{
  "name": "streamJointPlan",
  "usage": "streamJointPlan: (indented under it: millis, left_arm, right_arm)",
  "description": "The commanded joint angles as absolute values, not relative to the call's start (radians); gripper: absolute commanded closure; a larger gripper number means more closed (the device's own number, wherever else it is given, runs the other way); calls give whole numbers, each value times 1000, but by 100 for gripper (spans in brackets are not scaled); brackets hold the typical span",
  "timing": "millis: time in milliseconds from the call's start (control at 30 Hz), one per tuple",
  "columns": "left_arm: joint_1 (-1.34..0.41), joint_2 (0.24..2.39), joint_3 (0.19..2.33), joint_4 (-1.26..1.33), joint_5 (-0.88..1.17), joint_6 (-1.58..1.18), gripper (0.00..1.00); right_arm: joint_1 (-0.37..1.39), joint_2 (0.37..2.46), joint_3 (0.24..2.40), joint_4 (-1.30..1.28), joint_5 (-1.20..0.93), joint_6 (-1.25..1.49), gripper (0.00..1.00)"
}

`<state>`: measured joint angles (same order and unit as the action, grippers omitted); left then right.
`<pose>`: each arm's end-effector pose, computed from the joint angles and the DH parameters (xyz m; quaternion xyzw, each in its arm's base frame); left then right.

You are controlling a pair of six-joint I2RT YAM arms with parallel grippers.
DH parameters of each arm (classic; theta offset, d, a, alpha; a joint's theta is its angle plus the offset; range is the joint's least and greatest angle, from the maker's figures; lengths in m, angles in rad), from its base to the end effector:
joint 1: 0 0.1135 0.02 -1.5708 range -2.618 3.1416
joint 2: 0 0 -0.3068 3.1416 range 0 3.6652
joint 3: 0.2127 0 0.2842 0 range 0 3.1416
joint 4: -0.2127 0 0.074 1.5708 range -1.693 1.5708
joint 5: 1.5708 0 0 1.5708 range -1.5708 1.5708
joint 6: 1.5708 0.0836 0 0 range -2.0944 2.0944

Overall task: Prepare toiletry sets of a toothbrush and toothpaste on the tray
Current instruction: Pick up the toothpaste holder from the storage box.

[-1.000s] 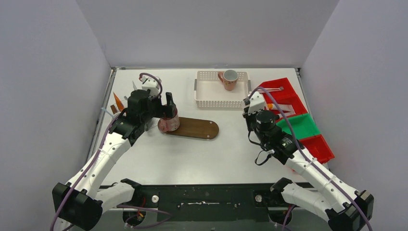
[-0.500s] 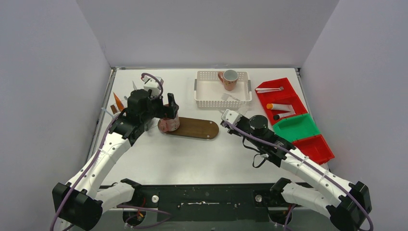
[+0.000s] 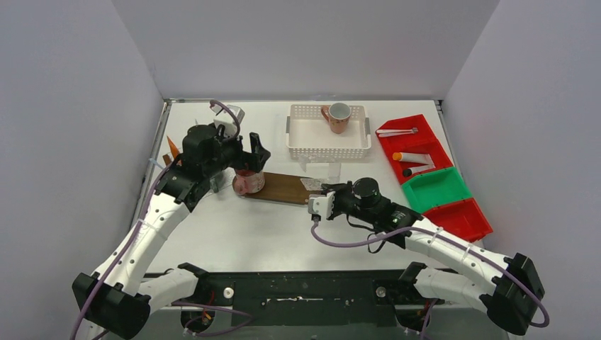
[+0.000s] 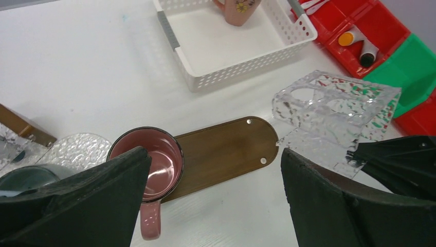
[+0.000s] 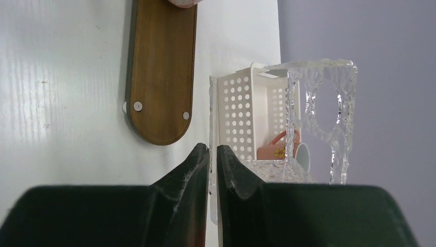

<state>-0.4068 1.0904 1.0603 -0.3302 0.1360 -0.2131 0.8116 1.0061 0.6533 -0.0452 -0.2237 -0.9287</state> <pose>0.2751 -0.1309 0.3819 0.1178 0.8129 -0.2264 0.5236 0.1797 0.2163 0.2727 -0.6726 0.4864 0.0606 0.5544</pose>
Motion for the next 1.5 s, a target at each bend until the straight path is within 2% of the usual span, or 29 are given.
streamJointPlan:
  millis: [0, 600, 1033, 1467]
  left_arm:
    - [-425, 1098, 1138, -367, 224, -187, 4]
    - [-587, 1215, 1313, -538, 326, -24, 13]
    - [-678, 1313, 1376, -634, 355, 48, 36]
    - [-693, 1380, 1398, -681, 380, 84, 56]
  right_arm:
    - [861, 979, 632, 68, -166, -1114, 100]
    - [994, 924, 493, 241, -53, -1404, 100]
    - [1061, 903, 414, 343, -5, -1558, 100]
    - [1083, 892, 384, 396, -5, -1578, 100]
